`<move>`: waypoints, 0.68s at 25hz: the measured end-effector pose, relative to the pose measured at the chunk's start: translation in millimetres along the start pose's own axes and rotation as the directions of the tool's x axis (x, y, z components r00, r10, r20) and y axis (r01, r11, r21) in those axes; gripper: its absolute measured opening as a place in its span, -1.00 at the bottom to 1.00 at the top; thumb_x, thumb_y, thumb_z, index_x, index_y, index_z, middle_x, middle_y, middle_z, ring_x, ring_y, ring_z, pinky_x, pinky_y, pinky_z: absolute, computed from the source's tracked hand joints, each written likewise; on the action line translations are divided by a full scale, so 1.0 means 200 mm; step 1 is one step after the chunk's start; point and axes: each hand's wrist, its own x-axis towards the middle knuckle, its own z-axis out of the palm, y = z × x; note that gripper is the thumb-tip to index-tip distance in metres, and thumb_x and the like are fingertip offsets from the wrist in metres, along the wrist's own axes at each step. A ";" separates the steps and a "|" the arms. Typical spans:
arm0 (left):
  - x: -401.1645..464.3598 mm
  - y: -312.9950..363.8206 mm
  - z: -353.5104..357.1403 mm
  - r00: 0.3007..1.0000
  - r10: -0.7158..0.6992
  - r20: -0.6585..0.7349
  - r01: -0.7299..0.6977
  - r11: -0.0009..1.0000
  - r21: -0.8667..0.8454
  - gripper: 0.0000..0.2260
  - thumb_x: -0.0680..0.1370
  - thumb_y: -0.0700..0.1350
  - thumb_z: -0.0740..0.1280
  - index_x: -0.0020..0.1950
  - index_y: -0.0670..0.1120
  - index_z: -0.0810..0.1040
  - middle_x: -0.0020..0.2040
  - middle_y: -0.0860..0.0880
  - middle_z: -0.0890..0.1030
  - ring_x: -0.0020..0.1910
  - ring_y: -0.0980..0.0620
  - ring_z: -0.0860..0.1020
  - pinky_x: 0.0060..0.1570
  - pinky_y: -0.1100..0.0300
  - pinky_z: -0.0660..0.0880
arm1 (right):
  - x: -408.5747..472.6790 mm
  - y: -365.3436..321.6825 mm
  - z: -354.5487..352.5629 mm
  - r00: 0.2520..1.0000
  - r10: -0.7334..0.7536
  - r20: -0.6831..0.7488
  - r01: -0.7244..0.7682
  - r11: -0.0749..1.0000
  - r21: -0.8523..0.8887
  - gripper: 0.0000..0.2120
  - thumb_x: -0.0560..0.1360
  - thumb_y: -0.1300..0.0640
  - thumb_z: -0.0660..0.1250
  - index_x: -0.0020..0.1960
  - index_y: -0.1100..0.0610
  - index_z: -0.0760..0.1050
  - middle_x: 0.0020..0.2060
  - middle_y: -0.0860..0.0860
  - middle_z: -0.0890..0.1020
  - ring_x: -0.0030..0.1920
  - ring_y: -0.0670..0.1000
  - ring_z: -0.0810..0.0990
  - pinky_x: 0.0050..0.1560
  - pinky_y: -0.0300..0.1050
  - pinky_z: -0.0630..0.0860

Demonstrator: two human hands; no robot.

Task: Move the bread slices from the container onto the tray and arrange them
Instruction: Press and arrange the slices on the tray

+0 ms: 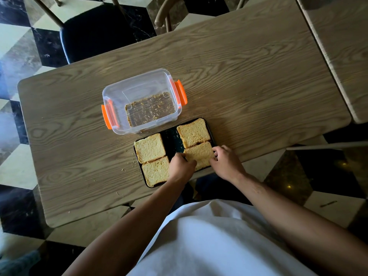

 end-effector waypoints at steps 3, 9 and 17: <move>-0.02 0.02 0.01 1.000 0.005 0.015 -0.005 1.000 -0.010 -0.74 0.42 -0.13 0.37 0.10 -0.12 0.56 -0.13 -0.10 0.68 -0.21 -0.03 0.62 -0.34 0.20 0.42 | 0.00 0.01 0.00 1.000 0.016 -0.010 -0.016 1.000 0.012 -0.56 0.51 0.07 0.31 0.34 0.23 0.48 0.21 0.17 0.56 0.18 0.16 0.56 0.18 0.01 0.52; 0.00 0.02 0.04 0.999 -0.023 0.028 0.023 1.000 0.007 -0.51 0.33 -0.11 0.41 0.26 -0.13 0.52 -0.07 -0.07 0.67 -0.13 -0.02 0.65 -0.28 0.16 0.52 | 0.00 0.02 -0.02 0.999 0.032 -0.005 -0.032 0.999 0.017 -0.56 0.50 0.05 0.32 0.33 0.22 0.49 0.17 0.15 0.54 0.16 0.17 0.56 0.17 0.02 0.51; 0.00 0.02 0.04 0.999 0.016 -0.033 -0.015 0.999 0.032 -0.54 0.39 -0.14 0.41 0.29 -0.15 0.50 0.05 -0.09 0.62 -0.03 -0.06 0.61 -0.03 0.03 0.60 | -0.01 0.00 -0.04 1.000 -0.008 -0.026 0.009 1.000 0.012 -0.57 0.50 0.07 0.33 0.34 0.19 0.48 0.20 0.12 0.54 0.15 0.14 0.57 0.12 -0.03 0.53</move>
